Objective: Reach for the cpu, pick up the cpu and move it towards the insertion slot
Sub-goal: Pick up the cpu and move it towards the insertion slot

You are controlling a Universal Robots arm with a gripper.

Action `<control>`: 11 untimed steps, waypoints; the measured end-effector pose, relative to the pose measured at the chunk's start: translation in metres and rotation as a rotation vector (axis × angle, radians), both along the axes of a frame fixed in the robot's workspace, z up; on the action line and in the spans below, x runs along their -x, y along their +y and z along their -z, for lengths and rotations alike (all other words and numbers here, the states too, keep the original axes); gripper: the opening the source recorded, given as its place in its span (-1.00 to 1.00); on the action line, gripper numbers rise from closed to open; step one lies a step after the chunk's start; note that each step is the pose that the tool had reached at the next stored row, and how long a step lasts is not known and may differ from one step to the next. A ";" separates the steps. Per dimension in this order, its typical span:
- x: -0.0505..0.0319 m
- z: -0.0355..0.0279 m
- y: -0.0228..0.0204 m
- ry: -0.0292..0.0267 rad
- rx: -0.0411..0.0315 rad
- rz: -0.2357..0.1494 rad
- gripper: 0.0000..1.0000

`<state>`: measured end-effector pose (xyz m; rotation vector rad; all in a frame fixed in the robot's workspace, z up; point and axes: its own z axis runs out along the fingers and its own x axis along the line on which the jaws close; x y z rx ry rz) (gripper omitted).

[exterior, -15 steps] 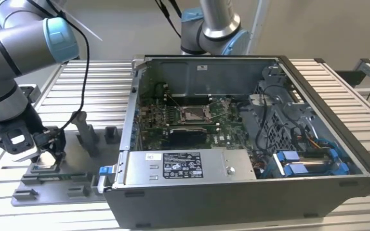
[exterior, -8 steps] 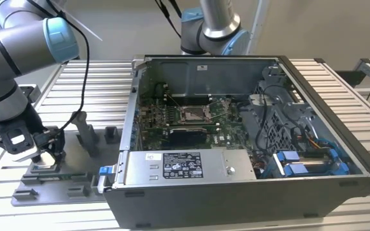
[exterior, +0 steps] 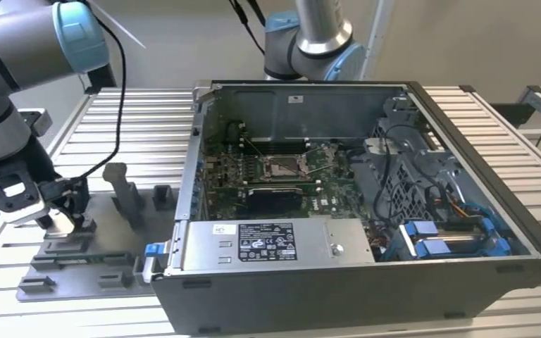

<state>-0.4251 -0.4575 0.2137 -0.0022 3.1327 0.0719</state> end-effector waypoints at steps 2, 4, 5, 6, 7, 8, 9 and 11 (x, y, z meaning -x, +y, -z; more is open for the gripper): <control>0.0000 -0.0087 0.0000 -0.0001 0.0000 0.000 -1.00; 0.0000 -0.0161 0.0000 -0.0001 -0.0001 0.000 -1.00; 0.0000 -0.0191 0.0000 -0.0002 0.0000 0.000 -1.00; 0.0000 -0.0220 0.0000 -0.0005 0.0000 0.000 -1.00; 0.0000 -0.0248 0.0000 -0.0008 0.0000 0.000 -1.00; 0.0000 -0.0281 0.0000 -0.0009 0.0000 0.000 -1.00; 0.0000 -0.0311 0.0000 -0.0010 0.0000 0.000 -1.00; 0.0000 -0.0379 0.0000 -0.0010 0.0000 0.000 -1.00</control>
